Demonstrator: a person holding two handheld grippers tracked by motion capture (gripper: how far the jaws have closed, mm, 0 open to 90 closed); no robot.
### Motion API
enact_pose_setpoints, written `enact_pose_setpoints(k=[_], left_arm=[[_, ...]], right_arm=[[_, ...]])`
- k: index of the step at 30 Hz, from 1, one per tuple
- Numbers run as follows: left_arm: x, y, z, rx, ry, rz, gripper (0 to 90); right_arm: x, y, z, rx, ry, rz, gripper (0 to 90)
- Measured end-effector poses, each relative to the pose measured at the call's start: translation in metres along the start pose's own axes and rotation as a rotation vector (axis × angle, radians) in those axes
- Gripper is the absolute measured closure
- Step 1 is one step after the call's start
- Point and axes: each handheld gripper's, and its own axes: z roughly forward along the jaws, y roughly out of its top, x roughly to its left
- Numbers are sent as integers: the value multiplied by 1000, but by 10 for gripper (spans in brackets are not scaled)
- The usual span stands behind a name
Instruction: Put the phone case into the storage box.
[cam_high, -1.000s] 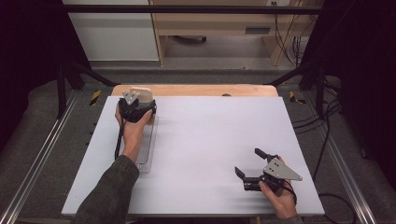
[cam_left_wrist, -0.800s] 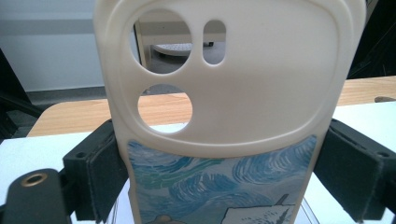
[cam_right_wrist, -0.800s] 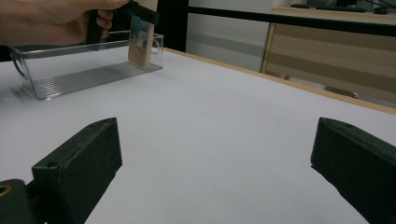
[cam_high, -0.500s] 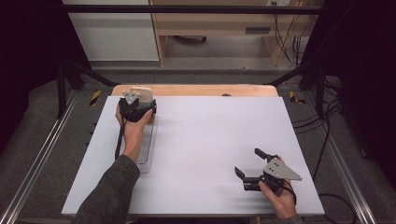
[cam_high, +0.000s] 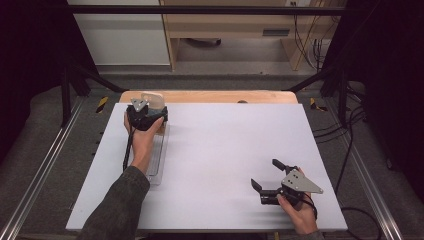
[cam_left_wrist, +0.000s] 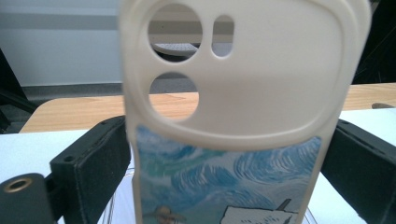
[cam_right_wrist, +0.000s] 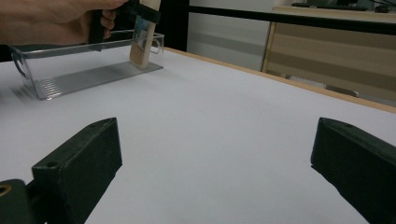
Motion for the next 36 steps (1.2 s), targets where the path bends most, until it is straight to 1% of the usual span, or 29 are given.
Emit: enact_pose_setpoints(k=[8,12,14,16,24,28,32,36], left_arm=[[-1,0,2,-13,-4,0,47],[0,1,2,-18,3,-14,57],[0,3,1,-34,14,-21,60],[0,4,0,-43,16,-21,63],[-2,8,-7,-39,-7,-20,55],[-4,11,-11,-42,-13,1,50],[-5,13,-14,-35,-27,-3,36],[-7,15,-17,-42,-39,2,31]], right_arm=[[0,0,1,4,7,3,20],[0,0,1,5,8,4,20],[0,-1,1,7,8,4,20],[0,-1,1,8,9,5,20],[0,0,0,4,9,4,20],[1,0,1,4,9,5,20],[1,0,0,1,10,7,20],[1,0,0,1,10,7,20]])
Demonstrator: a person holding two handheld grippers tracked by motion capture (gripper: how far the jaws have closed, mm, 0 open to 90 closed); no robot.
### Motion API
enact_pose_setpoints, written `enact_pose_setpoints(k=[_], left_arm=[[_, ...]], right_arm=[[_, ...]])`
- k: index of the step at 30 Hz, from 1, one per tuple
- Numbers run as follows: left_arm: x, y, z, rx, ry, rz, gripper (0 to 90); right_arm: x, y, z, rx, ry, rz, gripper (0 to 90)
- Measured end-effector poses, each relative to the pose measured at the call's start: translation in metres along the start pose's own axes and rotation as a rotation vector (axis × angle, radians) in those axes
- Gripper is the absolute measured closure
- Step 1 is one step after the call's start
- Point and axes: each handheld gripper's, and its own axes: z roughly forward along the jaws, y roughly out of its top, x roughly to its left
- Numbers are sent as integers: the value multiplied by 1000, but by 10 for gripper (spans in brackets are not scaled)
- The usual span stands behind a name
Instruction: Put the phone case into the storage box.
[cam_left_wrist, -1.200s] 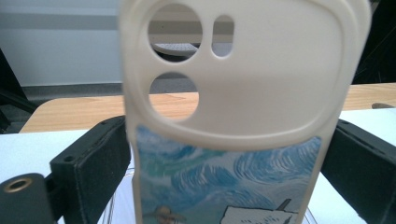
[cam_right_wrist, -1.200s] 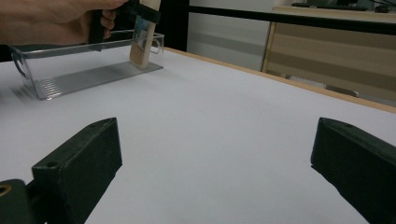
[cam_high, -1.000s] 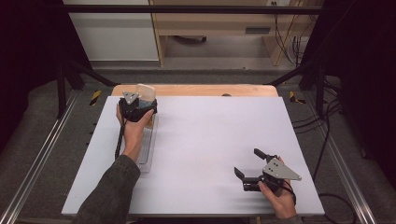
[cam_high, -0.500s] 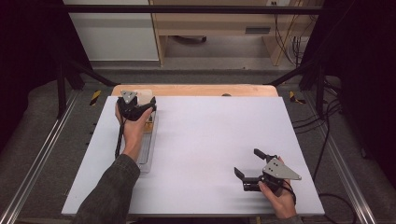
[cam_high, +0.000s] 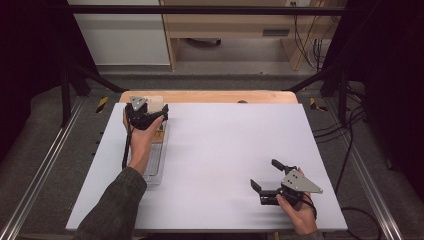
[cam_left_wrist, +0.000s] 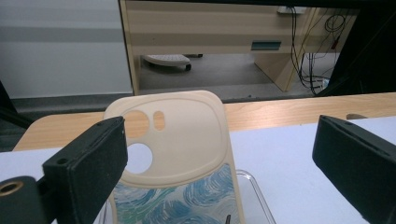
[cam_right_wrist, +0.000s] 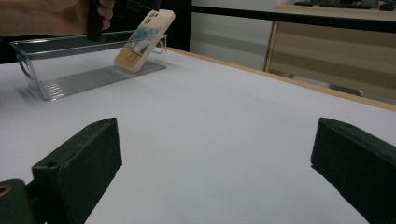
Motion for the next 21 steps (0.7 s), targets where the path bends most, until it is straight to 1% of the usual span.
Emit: enact_pose_setpoints(k=[4,7,10,15,16,18,19,21], left_arm=[[-1,1,-3,13,-18,4,20],[-3,3,-6,13,-32,13,19],[-6,5,-10,12,-47,14,19],[-9,7,-19,13,-79,25,22],[-9,8,-20,7,-86,18,22],[-10,10,-24,4,-109,17,22],[-10,10,-25,5,-120,23,22],[-10,12,-28,3,-125,36,22]], right_arm=[[0,0,0,0,1,-2,20],[0,0,0,1,2,-5,20],[1,0,0,1,1,-6,20],[0,0,0,0,0,-5,20],[0,0,0,-1,-1,-4,20],[0,0,0,-1,-2,-4,20],[0,0,-1,-1,-1,-4,20],[0,0,-1,-1,-2,-4,20]])
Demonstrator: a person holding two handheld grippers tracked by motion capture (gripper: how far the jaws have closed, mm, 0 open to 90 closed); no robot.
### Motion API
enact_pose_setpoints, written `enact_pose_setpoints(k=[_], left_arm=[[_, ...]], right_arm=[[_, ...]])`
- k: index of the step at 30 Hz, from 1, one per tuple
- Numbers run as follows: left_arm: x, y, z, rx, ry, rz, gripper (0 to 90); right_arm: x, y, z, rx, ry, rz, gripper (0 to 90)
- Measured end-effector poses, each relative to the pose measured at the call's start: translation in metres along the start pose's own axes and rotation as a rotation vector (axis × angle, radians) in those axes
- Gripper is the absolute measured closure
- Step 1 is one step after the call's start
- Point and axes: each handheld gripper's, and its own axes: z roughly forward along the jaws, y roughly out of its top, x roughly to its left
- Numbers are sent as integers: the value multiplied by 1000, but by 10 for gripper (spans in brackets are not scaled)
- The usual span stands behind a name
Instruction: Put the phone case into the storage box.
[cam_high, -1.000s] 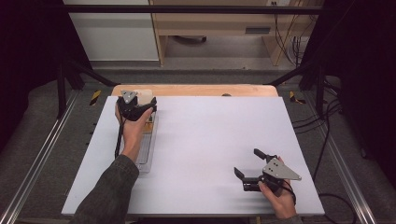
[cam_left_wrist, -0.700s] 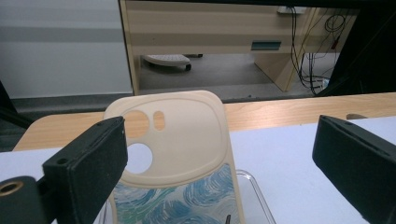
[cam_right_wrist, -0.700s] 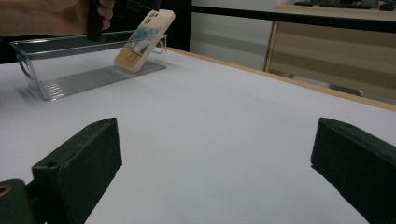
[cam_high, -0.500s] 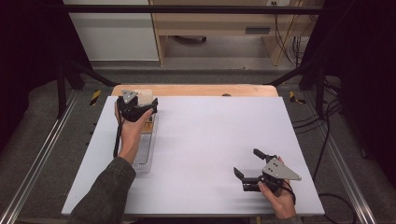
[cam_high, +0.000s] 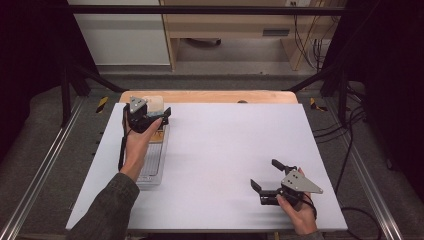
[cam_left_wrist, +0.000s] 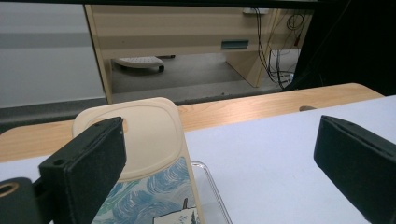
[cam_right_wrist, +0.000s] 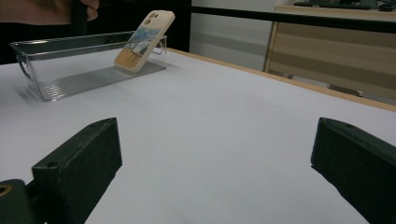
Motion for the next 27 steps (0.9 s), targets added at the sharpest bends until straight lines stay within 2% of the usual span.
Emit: enact_pose_setpoints(k=[9,27], left_arm=[[-1,5,-8,-16,-20,-3,21],[-2,7,-13,-36,-59,1,20]], right_arm=[[0,0,0,0,-2,3,19],[0,0,0,-1,1,1,20]])
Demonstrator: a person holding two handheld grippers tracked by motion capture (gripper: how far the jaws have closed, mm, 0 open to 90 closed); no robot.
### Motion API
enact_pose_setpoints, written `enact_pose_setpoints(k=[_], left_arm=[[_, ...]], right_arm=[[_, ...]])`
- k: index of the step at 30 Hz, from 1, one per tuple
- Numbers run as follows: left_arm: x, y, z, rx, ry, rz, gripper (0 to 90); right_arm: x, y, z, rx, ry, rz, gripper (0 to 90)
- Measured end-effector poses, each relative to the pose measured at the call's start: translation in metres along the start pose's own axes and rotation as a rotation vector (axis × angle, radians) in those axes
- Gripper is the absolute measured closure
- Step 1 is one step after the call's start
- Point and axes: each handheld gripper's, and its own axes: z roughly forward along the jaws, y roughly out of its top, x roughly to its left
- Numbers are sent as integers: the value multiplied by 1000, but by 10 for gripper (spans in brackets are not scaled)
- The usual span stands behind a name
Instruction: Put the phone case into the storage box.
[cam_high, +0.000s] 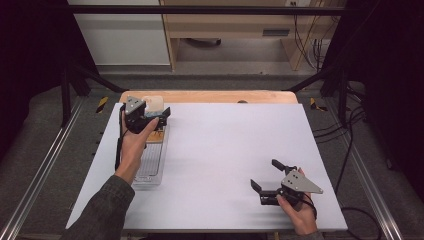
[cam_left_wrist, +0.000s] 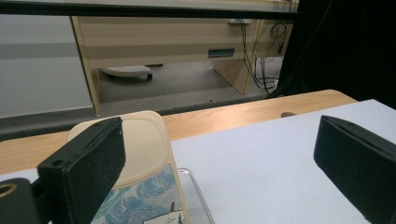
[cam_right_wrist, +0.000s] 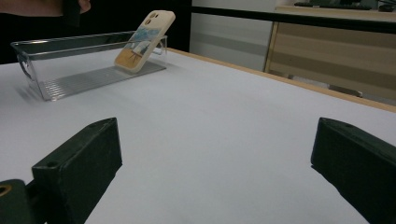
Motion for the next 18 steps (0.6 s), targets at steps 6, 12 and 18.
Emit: enact_pose_setpoints(k=[6,12,18], left_arm=[[-2,0,-2,-5,-21,2,20],[-5,-1,-5,-10,-38,5,19],[-6,0,-10,-20,-48,5,19]], right_arm=[[0,0,0,3,0,-1,20],[1,0,0,2,5,-4,20],[1,0,0,1,7,-5,19]])
